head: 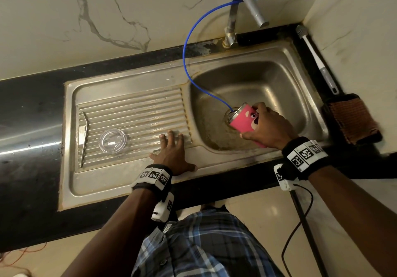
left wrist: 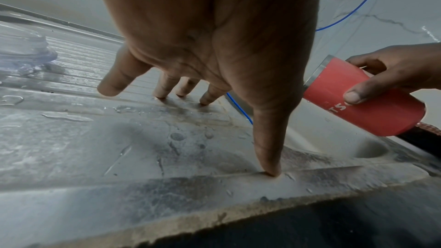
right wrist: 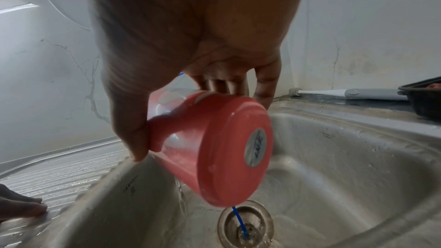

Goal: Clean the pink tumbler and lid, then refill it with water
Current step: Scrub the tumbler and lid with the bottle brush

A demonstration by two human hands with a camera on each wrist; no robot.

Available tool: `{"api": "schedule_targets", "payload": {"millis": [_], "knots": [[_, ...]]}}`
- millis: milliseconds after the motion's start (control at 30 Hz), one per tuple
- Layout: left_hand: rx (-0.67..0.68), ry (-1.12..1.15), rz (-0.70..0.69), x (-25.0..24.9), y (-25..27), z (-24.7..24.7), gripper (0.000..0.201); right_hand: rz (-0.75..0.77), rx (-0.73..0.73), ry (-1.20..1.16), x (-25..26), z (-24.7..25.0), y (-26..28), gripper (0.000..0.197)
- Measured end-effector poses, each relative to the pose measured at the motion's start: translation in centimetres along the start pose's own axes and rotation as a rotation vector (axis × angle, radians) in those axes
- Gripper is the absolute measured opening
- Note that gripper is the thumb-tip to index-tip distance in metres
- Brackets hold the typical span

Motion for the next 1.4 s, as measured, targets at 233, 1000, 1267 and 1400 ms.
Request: {"api": "schedule_targets", "payload": {"millis": [233, 1000, 1267, 1400], "knots": [[0.002, -0.003, -0.001, -0.1, -0.2, -0.1, 0.136, 0.023, 0.015, 0.057, 0.5, 0.2, -0.2, 0.088], [-0.009, -0.004, -0.015, 0.0, -0.7, -0.4, 0.138, 0.158, 0.02, 0.335, 5.7, 2.3, -2.3, 0.087], [-0.001, -0.001, -0.011, -0.1, -0.4, -0.2, 0.138, 0.227, 0.079, 0.543, 8.2, 1.9, -3.3, 0.084], [0.012, -0.004, -0.003, -0.2, -0.4, -0.1, 0.138, 0.252, 0.087, 0.601, 9.3, 2.1, -3.6, 0.078]]}}
Point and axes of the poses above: each hand's wrist, its own y-axis away from the middle knuckle, its own z-axis out of the back of the hand, x = y × z, the point moved 9 cm from there along -y, towards the middle knuckle, and after that the axes turned 14 degrees about -y, right-handed, at the moved point
